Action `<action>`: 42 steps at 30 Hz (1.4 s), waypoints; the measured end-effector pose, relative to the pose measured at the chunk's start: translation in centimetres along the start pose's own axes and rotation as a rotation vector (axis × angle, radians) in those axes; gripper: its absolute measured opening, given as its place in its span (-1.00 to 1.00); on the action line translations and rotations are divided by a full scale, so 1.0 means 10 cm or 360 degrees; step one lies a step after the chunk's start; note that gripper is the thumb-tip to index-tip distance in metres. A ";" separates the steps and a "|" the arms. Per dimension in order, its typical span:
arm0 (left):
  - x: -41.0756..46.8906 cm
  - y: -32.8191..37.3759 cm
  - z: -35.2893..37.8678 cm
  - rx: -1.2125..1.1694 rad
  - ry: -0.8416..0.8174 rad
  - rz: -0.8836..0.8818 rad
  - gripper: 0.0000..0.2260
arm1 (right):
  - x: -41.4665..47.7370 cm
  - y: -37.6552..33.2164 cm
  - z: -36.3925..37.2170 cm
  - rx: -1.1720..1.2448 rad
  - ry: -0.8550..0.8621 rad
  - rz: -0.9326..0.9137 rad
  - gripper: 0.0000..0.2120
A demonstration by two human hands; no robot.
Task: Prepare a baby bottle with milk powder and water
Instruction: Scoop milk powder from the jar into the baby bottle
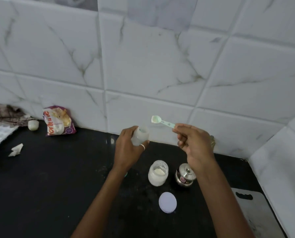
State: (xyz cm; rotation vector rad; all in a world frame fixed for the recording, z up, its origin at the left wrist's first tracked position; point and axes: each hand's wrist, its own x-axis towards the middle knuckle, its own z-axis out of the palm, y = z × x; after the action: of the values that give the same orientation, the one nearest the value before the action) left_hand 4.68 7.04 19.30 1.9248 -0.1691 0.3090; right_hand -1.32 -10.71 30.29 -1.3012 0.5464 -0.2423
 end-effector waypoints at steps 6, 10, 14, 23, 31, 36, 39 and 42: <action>0.12 0.47 -0.26 0.0066 0.0069 0.0047 -0.43 | -0.13 -0.43 0.11 -0.0179 -0.0081 -0.0295 -0.88; 0.11 0.63 -0.33 0.0079 0.0100 0.0089 -0.42 | -0.16 -0.46 0.16 -0.0296 -0.0066 -0.0386 -0.91; 0.10 0.66 -0.36 0.0089 0.0114 0.0096 -0.44 | -0.21 -0.44 0.18 -0.0415 -0.0094 -0.0492 -0.91; 0.07 0.66 -0.36 0.0092 0.0094 0.0106 -0.43 | -0.28 -0.32 0.27 -0.1112 -0.0068 -0.1289 -0.90; 0.09 0.69 -0.38 0.0012 0.0100 0.0096 -0.46 | -0.19 -0.25 0.23 -0.1796 -0.0089 -0.2279 -0.84; 0.11 0.72 -0.40 -0.0017 0.0128 0.0099 -0.48 | -0.15 -0.23 0.21 -0.1928 -0.0076 -0.2470 -0.74; 0.12 0.71 -0.41 -0.0025 0.0130 0.0079 -0.48 | -0.14 -0.23 0.22 -0.1906 -0.0035 -0.2479 -0.75; 0.13 0.71 -0.40 -0.0016 0.0139 0.0087 -0.47 | -0.14 -0.23 0.24 -0.1846 0.0001 -0.2479 -0.78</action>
State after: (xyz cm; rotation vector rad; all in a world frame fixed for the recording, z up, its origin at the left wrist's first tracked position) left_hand 3.57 8.25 27.37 1.8949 -0.1651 0.4269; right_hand -0.97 -8.71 33.26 -2.6493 -0.6014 -1.3300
